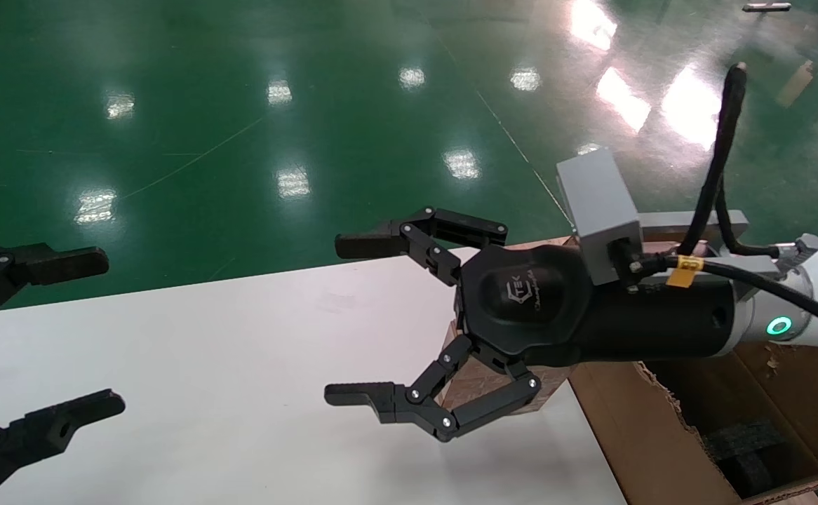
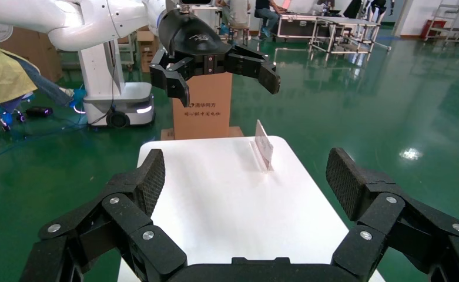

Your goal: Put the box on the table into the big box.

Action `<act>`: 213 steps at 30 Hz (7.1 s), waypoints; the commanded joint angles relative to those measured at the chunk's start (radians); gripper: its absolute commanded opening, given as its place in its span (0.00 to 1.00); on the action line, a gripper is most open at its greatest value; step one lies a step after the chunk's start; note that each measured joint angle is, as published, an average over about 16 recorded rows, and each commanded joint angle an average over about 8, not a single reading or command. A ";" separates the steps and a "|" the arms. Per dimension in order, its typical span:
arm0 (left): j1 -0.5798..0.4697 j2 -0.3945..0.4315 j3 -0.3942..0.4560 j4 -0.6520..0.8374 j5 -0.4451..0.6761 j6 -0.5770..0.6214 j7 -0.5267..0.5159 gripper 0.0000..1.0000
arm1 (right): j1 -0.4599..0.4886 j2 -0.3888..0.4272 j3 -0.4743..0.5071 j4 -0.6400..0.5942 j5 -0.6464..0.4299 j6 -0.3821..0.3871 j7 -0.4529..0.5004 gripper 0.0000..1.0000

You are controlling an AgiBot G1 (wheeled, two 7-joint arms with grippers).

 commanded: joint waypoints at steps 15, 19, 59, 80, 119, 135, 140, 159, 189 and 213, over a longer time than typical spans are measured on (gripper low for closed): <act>0.000 0.000 0.000 0.000 0.000 0.000 0.000 1.00 | 0.000 0.002 -0.001 0.000 -0.004 0.000 -0.002 1.00; 0.000 0.000 0.000 0.000 0.000 0.000 0.000 1.00 | 0.006 0.010 -0.004 -0.004 -0.030 -0.004 -0.020 1.00; 0.000 0.000 0.000 0.000 0.000 0.000 0.000 0.00 | 0.334 -0.040 -0.383 -0.693 -0.305 -0.089 -0.540 1.00; 0.000 0.000 0.000 0.000 0.000 0.000 0.000 0.00 | 0.383 -0.021 -0.542 -0.840 -0.271 -0.093 -0.632 1.00; 0.000 0.000 0.000 0.000 0.000 0.000 0.000 1.00 | 0.390 0.006 -0.660 -0.895 -0.188 -0.092 -0.677 0.00; 0.000 0.000 0.000 0.000 0.000 0.000 0.000 1.00 | 0.390 0.005 -0.657 -0.893 -0.194 -0.091 -0.676 0.00; 0.000 0.000 0.000 0.000 0.000 0.000 0.000 1.00 | 0.390 0.005 -0.657 -0.892 -0.195 -0.091 -0.676 0.00; 0.000 0.000 0.000 0.000 0.000 0.000 0.000 1.00 | 0.489 0.114 -0.671 -0.673 -0.063 -0.097 -0.413 0.00; 0.000 0.000 0.000 0.000 0.000 0.000 0.000 1.00 | 0.753 0.378 -0.704 -1.017 -0.294 0.016 -0.364 0.00; 0.000 0.000 0.000 0.000 0.000 0.000 0.000 1.00 | 0.473 0.268 -0.627 -1.353 -0.132 0.071 -0.549 0.00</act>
